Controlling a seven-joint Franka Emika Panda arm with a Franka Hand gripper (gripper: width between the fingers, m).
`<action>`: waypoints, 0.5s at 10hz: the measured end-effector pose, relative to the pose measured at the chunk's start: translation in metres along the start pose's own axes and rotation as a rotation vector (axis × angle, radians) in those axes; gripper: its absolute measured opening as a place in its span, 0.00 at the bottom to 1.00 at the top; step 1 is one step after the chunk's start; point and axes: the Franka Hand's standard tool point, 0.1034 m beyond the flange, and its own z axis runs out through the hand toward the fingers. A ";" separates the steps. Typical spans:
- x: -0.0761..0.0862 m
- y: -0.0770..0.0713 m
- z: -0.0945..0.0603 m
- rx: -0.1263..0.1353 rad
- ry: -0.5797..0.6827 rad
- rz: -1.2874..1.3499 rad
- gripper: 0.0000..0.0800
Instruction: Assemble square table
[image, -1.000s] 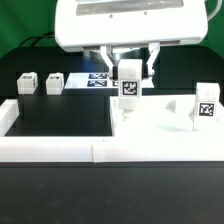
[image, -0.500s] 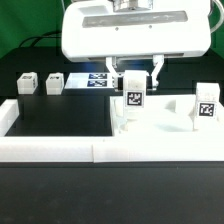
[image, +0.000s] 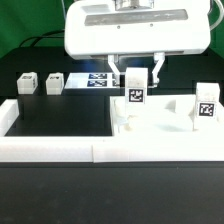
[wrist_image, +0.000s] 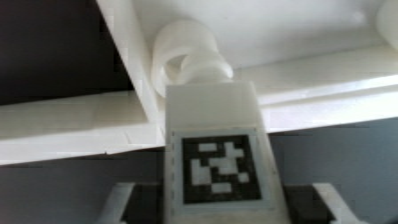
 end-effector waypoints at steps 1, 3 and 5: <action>0.000 0.002 0.000 -0.005 0.012 -0.001 0.36; 0.002 0.007 0.003 -0.013 0.023 0.000 0.36; 0.000 0.009 0.009 -0.016 0.017 0.001 0.36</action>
Offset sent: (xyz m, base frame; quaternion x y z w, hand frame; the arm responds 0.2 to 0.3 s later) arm 0.0133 -0.0044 -0.0063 0.0047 0.0083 -0.0052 0.9999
